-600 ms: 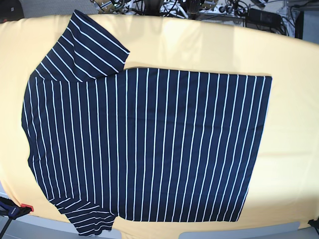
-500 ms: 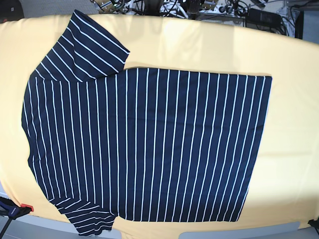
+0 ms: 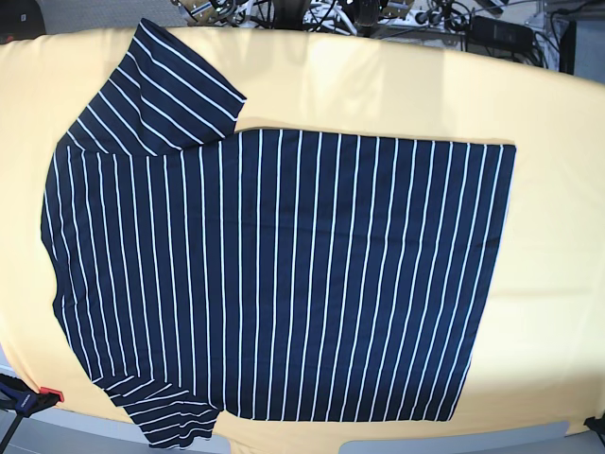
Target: Fold the T-shirt properly
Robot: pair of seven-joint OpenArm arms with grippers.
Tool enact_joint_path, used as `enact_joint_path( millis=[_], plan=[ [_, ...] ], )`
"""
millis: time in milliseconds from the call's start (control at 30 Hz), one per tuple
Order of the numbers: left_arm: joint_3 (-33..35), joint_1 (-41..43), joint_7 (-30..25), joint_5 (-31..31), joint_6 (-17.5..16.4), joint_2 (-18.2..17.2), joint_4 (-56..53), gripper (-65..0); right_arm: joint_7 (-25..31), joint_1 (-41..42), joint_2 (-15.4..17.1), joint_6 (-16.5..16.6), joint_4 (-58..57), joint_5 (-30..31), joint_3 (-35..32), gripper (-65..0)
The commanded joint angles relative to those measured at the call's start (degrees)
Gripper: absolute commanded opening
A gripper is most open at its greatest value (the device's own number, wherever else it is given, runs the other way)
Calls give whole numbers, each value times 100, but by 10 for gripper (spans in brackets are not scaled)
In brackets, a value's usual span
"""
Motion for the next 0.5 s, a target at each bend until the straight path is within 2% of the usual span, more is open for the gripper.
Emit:
enact_joint_path(
  millis=[0,467],
  plan=[
    [-4,15,-13,-2,-35,17,33,-650,2,-2,13,35,48,-7,-7,-650],
    [-4,13,44,-2,-37,17,33,-650,-4,-4,13,17,105,-28,-7,-650]
  ],
)
